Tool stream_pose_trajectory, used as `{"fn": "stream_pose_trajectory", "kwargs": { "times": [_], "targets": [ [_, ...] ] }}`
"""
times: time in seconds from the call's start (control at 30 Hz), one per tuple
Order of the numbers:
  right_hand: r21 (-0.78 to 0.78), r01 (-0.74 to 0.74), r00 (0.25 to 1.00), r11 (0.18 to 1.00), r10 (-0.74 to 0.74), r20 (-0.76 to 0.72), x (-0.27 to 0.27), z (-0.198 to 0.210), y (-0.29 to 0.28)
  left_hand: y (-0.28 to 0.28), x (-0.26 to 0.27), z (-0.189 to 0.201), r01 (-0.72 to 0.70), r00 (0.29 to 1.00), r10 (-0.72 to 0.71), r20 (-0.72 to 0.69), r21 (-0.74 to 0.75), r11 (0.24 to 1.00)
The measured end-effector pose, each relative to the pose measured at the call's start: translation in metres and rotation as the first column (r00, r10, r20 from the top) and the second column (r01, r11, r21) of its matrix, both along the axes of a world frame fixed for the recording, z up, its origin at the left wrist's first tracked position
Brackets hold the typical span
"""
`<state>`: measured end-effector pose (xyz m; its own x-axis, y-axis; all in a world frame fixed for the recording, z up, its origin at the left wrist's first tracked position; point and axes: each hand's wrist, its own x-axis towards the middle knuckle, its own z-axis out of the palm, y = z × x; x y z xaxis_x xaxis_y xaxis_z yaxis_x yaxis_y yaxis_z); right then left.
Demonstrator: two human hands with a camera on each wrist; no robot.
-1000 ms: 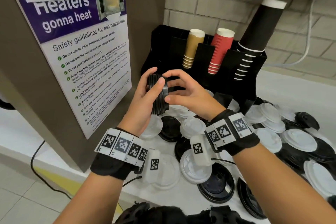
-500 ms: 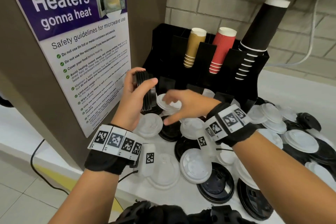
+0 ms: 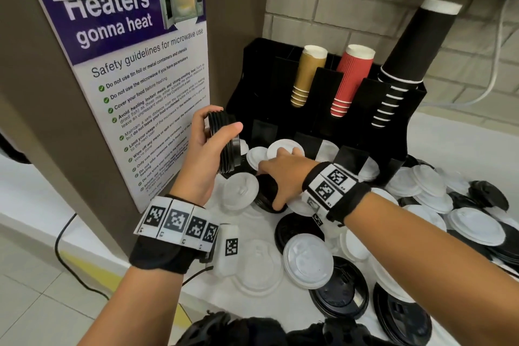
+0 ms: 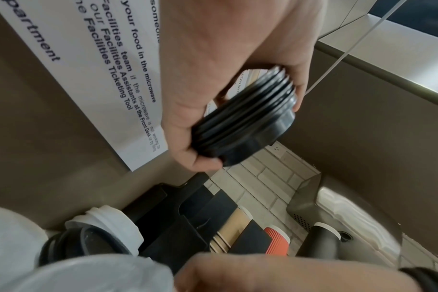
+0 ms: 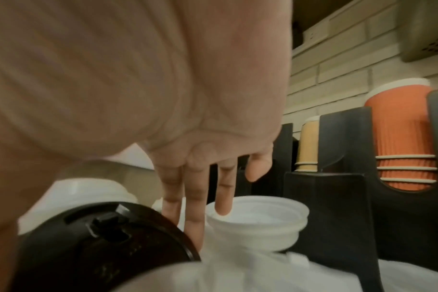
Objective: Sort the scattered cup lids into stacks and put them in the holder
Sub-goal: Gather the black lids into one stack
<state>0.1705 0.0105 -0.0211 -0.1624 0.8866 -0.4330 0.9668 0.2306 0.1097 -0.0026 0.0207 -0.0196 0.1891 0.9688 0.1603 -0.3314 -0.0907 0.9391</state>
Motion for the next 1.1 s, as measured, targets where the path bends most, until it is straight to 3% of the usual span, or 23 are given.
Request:
{"fn": "stream_pose_trajectory", "kwargs": {
  "times": [0.13, 0.3, 0.37, 0.47, 0.53, 0.57, 0.87, 1.1],
  "targets": [
    [0.014, 0.136, 0.963, 0.991, -0.129, -0.236, 0.014, 0.016, 0.001, 0.000, 0.003, 0.001, 0.000, 1.000, 0.000, -0.003, -0.006, 1.000],
    [0.142, 0.173, 0.869, 0.975, -0.083, -0.488, 0.027, 0.027, -0.003, -0.002, 0.009, 0.001, -0.005, 1.000, 0.005, 0.001, -0.021, 1.000],
    [0.138, 0.244, 0.752, 0.960, -0.098, -0.652, 0.033, 0.032, -0.009, -0.003, 0.011, 0.001, -0.003, 1.000, 0.003, 0.005, -0.032, 0.999],
    [0.050, 0.352, 0.462, 0.935, -0.127, -0.878, 0.037, 0.038, -0.023, -0.004, 0.015, 0.000, 0.023, 1.000, -0.022, 0.020, -0.057, 0.998],
    [-0.021, 0.352, 0.280, 0.936, -0.127, -0.952, 0.035, 0.041, -0.033, -0.005, 0.017, 0.000, 0.058, 0.998, -0.056, 0.028, -0.078, 0.995],
    [-0.030, 0.335, 0.231, 0.942, -0.112, -0.966, 0.032, 0.042, -0.036, -0.005, 0.017, 0.000, 0.082, 0.996, -0.079, 0.034, -0.088, 0.993],
    [0.027, 0.322, 0.129, 0.946, -0.016, -0.992, 0.008, 0.038, -0.044, -0.010, 0.026, 0.003, 0.176, 0.979, -0.166, 0.114, -0.077, 0.981],
    [0.041, 0.268, 0.171, 0.963, -0.005, -0.985, 0.013, 0.043, -0.042, -0.010, 0.021, 0.003, 0.272, 0.961, -0.267, 0.066, -0.069, 0.960]
  ]
}}
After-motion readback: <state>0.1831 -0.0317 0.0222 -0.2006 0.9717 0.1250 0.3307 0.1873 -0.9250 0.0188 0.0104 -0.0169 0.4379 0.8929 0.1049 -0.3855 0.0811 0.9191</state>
